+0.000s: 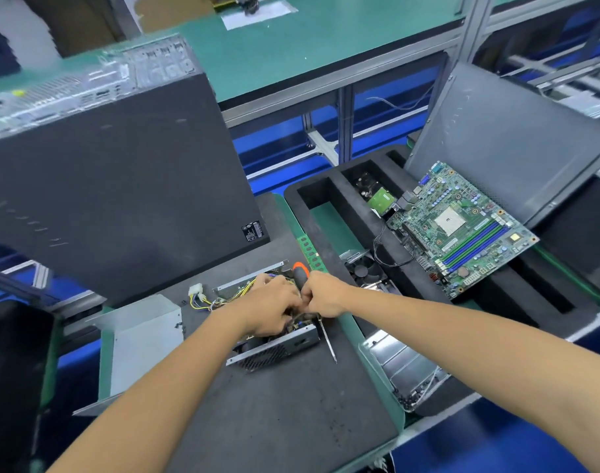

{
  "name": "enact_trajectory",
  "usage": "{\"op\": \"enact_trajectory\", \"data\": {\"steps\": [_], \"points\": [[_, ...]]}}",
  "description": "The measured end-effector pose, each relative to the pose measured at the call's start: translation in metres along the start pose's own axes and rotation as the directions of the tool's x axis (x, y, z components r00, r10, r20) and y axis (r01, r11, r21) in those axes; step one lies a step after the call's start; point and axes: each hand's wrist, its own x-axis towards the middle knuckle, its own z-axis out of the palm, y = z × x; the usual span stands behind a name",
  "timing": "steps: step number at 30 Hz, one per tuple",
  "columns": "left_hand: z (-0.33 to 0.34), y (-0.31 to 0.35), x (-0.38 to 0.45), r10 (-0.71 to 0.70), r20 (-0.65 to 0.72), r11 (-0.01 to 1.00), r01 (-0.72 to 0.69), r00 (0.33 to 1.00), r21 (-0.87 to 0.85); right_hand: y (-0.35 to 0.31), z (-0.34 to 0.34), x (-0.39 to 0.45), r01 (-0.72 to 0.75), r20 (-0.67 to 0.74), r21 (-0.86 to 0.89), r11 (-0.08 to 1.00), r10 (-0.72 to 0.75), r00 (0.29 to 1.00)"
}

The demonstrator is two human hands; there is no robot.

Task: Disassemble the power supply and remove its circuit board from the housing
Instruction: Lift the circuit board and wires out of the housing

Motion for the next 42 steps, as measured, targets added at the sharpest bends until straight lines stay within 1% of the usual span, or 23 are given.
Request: {"op": "enact_trajectory", "data": {"steps": [2,5,7,10,12,14,17,21,29,32,35,37,40,42], "points": [[0.008,0.0,-0.003,-0.028,-0.1,0.999,0.024,0.995,-0.038,-0.003,-0.003,-0.001,-0.022,0.053,-0.033,0.999,0.024,0.998],[0.017,0.003,-0.008,-0.098,-0.192,0.986,0.069,0.977,-0.15,-0.009,-0.005,-0.001,-0.051,0.141,-0.099,0.994,0.065,0.988],[0.024,0.006,-0.013,-0.132,-0.262,0.978,0.083,0.956,-0.19,-0.013,-0.006,-0.002,-0.054,0.183,-0.168,0.984,0.085,0.979],[0.029,0.01,-0.017,-0.179,-0.338,0.968,0.104,0.924,-0.227,-0.016,-0.007,0.0,-0.097,0.189,-0.17,0.981,0.129,0.973],[0.031,0.011,-0.018,-0.187,-0.347,0.971,0.121,0.919,-0.205,-0.02,-0.006,0.001,-0.094,0.186,-0.218,0.971,0.136,0.973],[0.032,0.01,-0.019,-0.188,-0.365,0.974,0.126,0.912,-0.187,-0.024,-0.001,0.004,-0.121,0.149,-0.267,0.956,0.165,0.975],[0.033,0.008,-0.02,-0.177,-0.396,0.977,0.11,0.901,-0.185,-0.029,0.005,0.004,-0.155,0.097,-0.22,0.963,0.18,0.979],[0.032,0.008,-0.021,-0.153,-0.421,0.977,0.073,0.894,-0.198,-0.029,0.012,0.003,-0.23,0.022,-0.253,0.94,0.243,0.97],[0.034,0.004,-0.021,-0.175,-0.414,0.966,0.076,0.893,-0.245,-0.029,0.02,0.005,-0.358,-0.031,-0.139,0.923,0.357,0.934],[0.034,0.005,-0.021,-0.186,-0.419,0.957,0.067,0.889,-0.281,-0.028,0.021,0.002,-0.344,-0.054,-0.114,0.932,0.34,0.939],[0.03,0.004,-0.023,-0.205,-0.423,0.948,0.072,0.883,-0.31,-0.03,0.016,0.003,-0.34,-0.027,-0.1,0.935,0.339,0.94],[0.026,0.004,-0.024,-0.221,-0.42,0.938,0.074,0.88,-0.338,-0.032,0.015,0.005,-0.383,0.005,-0.045,0.923,0.384,0.923],[0.026,0.005,-0.027,-0.246,-0.413,0.918,0.074,0.877,-0.39,-0.036,0.016,0.007,-0.479,0.089,0.069,0.875,0.473,0.877],[0.028,0.005,-0.028,-0.265,-0.406,0.905,0.081,0.875,-0.417,-0.036,0.017,0.009,-0.541,0.184,0.086,0.837,0.52,0.834]]}}
